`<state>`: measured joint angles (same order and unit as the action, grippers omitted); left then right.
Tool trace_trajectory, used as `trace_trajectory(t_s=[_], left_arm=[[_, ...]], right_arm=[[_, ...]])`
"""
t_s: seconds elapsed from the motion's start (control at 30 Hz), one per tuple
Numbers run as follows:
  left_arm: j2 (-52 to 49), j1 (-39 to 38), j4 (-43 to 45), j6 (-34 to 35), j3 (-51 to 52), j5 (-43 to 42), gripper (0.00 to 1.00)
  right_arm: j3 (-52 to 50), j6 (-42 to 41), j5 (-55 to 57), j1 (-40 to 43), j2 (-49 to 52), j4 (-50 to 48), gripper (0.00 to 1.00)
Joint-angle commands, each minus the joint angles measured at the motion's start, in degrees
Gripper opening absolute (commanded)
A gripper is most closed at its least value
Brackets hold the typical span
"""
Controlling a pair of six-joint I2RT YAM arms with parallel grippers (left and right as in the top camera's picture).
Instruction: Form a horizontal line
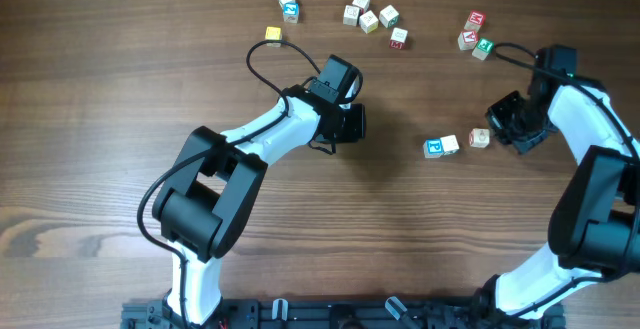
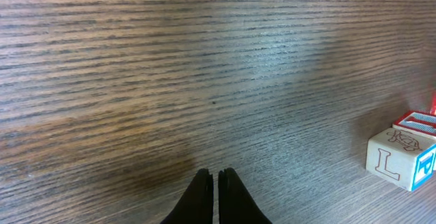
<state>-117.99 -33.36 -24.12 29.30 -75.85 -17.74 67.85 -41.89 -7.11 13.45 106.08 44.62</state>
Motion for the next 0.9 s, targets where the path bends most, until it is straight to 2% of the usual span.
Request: trace_trajectory(t_s=[0.0, 0.23, 0.4, 0.53, 0.63, 0.87], left_arm=[[-0.3, 0.1, 0.0, -0.1, -0.1, -0.9, 0.08], [-0.3, 0.1, -0.1, -0.1, -0.1, -0.9, 0.09], [-0.3, 0.1, -0.1, -0.1, -0.1, -0.9, 0.12], [-0.3, 0.2, -0.3, -0.1, -0.1, -0.9, 0.12], [-0.3, 0.2, -0.3, -0.1, -0.1, -0.9, 0.13], [-0.3, 0.2, -0.3, -0.1, -0.1, -0.9, 0.15]], right_arm=[[-0.5, 3.9, -0.9, -2.1, 1.2, 0.2, 0.06], [-0.5, 7.4, -0.9, -4.7, 1.2, -0.2, 0.06], [-0.5, 7.0, -0.9, -4.7, 1.2, -0.2, 0.04], [-0.5, -0.1, -0.6, -4.7, 1.2, 2.3, 0.04], [-0.5, -6.7, 5.2, -4.7, 1.2, 5.8, 0.04], [-0.5, -9.7, 6.0, -4.7, 1.2, 7.2, 0.04]])
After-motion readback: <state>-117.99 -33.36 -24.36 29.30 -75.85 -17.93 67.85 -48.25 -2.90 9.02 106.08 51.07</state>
